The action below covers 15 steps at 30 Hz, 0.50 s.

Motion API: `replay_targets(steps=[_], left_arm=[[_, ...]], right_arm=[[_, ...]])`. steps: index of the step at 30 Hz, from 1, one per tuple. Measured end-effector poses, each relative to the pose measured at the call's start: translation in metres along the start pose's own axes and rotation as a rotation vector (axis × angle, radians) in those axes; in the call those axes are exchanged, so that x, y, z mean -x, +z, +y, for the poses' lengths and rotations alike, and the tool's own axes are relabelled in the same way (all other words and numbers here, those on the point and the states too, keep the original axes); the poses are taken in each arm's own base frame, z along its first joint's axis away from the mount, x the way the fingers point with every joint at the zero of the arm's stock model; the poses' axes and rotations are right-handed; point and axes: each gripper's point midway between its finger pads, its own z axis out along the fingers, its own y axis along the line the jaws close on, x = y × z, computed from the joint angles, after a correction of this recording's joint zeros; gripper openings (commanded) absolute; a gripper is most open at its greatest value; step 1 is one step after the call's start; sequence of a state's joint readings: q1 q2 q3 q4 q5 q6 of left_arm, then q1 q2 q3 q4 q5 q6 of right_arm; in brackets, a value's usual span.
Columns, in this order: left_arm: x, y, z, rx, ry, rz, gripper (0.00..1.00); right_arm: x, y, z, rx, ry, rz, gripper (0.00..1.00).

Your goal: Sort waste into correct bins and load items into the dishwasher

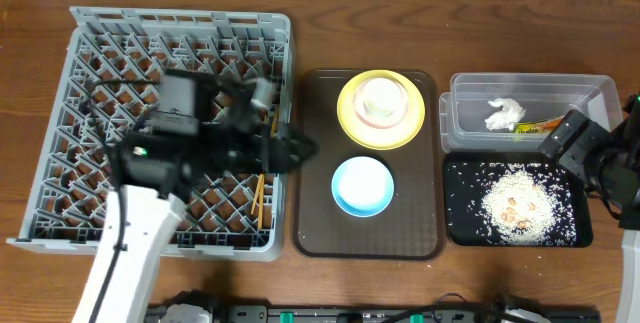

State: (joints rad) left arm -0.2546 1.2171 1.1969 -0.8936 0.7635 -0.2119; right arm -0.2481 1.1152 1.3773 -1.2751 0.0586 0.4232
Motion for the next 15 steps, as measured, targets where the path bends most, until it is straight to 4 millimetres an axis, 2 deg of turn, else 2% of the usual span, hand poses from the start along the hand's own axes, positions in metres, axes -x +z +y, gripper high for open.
replay_targets(steps=[4,6,8,11,15], left_arm=[[-0.006,0.023,-0.033,-0.052,0.146,0.029,0.94],[-0.009,0.035,-0.049,-0.082,0.208,0.040,0.82],[-0.013,0.048,-0.060,-0.097,0.252,0.056,0.77],[-0.027,0.076,-0.064,-0.050,0.266,0.111,0.70],[-0.052,0.120,-0.053,0.075,0.283,0.202,0.57]], right_arm=[[0.000,0.000,0.000,0.000,0.000,0.000,0.99],[0.000,0.000,0.000,0.000,0.000,0.000,0.99],[0.000,0.000,0.000,0.000,0.000,0.000,0.99],[0.000,0.000,0.000,0.000,0.000,0.000,0.99],[0.000,0.000,0.000,0.000,0.000,0.000,0.99]])
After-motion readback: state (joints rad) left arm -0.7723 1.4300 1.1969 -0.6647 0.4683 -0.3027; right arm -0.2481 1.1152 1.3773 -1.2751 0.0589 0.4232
